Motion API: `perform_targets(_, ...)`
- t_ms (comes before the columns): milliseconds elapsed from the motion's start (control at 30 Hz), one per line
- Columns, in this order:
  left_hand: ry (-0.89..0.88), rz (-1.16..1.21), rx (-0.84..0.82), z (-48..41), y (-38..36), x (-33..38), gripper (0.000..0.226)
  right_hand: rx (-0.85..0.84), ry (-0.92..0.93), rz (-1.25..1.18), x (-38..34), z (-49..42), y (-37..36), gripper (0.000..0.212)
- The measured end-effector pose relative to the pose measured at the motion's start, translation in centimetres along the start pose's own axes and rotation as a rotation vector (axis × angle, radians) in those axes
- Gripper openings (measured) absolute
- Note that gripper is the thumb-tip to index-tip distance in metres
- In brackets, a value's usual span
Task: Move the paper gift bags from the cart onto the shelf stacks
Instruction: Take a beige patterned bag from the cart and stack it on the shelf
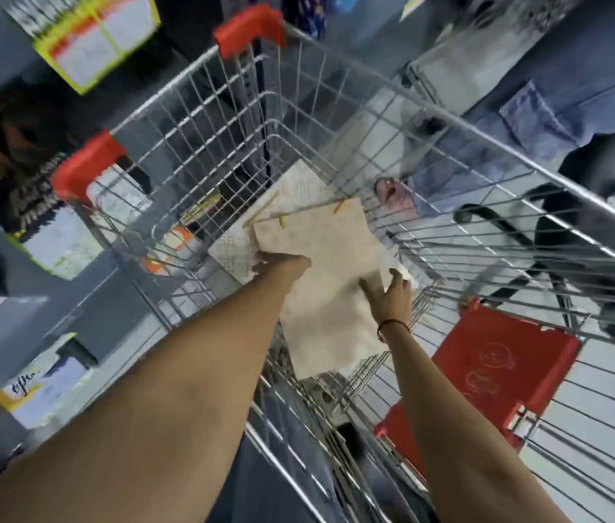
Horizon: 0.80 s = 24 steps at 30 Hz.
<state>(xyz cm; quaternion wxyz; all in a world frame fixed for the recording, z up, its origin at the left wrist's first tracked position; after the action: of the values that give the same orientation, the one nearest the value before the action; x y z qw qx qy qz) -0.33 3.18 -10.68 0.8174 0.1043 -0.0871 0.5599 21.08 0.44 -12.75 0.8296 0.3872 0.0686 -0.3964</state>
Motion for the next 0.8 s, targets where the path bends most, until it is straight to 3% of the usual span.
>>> perform_targets(200, 0.063, 0.183, -0.072, -2.4, 0.1, -2.7, 0.091, -0.098, 0.047, -0.119, 0.7, -0.1, -0.2, 0.088)
perform_targets(367, 0.030, 0.138, -0.105, 1.7, 1.5, -2.1, 0.075, -0.063, 0.173, -0.167, -1.3, 2.9, 1.3, 0.057)
perform_targets(433, -0.020, 0.167, -0.055, 3.3, 2.8, -2.1, 0.078, -0.057, 0.261, -0.251, -2.7, 4.5, 2.4, 0.039)
perform_targets(500, -0.141, 0.238, -0.004, 5.7, 4.6, -1.7, 0.085, -0.028, 0.350, -0.312, -4.9, 6.6, 4.1, 0.024)
perform_targets(600, -0.305, 0.340, 0.027, 9.8, 6.9, -0.3, 0.091, 0.072, 0.447, -0.355, -8.2, 9.0, 7.2, 0.019)
perform_targets(733, -0.618, 0.433, 0.098, 18.8, 9.8, 2.7, 0.046, 0.203, 0.580, -0.479, -14.7, 14.1, 12.2, 0.025)
perform_targets(800, -0.797, 0.479, 0.144, 24.4, 11.0, 4.0, 0.035, 0.251, 0.682, -0.544, -18.3, 17.3, 14.0, 0.021)
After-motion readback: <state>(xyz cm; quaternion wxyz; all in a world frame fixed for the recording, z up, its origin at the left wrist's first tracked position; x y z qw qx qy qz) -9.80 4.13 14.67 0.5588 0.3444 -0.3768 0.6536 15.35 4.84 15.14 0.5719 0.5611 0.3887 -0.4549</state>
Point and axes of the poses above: each hand's wrist, its own z-axis away from the middle knuckle, its own y-axis out of the back of the hand, x = y × z, the point moved 5 cm from there along -z, towards the middle knuckle, and after that the axes turned 15 degrees about -x, right-handed, at the moved point
